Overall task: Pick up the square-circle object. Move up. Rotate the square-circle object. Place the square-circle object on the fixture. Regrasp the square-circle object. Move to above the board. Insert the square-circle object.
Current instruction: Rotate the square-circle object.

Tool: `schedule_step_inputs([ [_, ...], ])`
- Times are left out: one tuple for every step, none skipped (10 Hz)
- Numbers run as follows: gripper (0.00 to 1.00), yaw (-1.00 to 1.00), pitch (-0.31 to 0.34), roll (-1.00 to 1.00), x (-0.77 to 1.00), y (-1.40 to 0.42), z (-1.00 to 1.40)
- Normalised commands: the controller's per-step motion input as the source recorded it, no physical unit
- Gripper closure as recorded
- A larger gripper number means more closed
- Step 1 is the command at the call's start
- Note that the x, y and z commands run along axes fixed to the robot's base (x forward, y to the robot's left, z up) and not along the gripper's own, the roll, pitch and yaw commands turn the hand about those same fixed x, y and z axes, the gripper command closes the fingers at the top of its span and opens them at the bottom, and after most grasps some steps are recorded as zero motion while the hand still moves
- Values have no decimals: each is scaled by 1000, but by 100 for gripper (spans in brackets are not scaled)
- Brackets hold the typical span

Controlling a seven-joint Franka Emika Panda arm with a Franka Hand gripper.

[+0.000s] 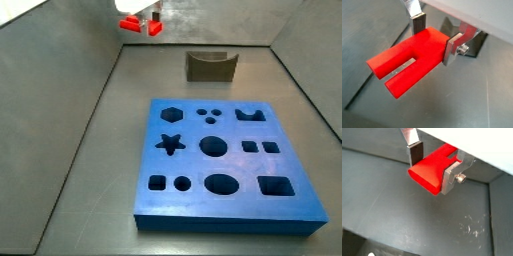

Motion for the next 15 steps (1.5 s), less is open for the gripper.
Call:
schedule_step_inputs([
  [100,-1000,-8,-2,16,25,-42],
  [100,-1000,-8,-2,16,25,-42],
  [100,-1000,-9,-3,16,25,-42],
  [100,-1000,-10,-3,16,25,-42],
  [100,-1000,-10,-3,16,25,-42],
  [100,-1000,-11,-3,15,25,-42],
  [100,-1000,-12,-4,15,25,-42],
  [100,-1000,-14,-4,15,25,-42],
  [100,-1000,-16,-5,14,25,-43],
  [100,-1000,-17,-6,14,25,-43],
  [100,-1000,-21,-7,13,24,-43],
  [100,-1000,-25,-9,13,24,-43],
  [100,-1000,-28,-11,12,24,-43],
  [100,-599,-27,-11,11,24,-44],
  [100,-463,-27,-11,11,24,-44],
])
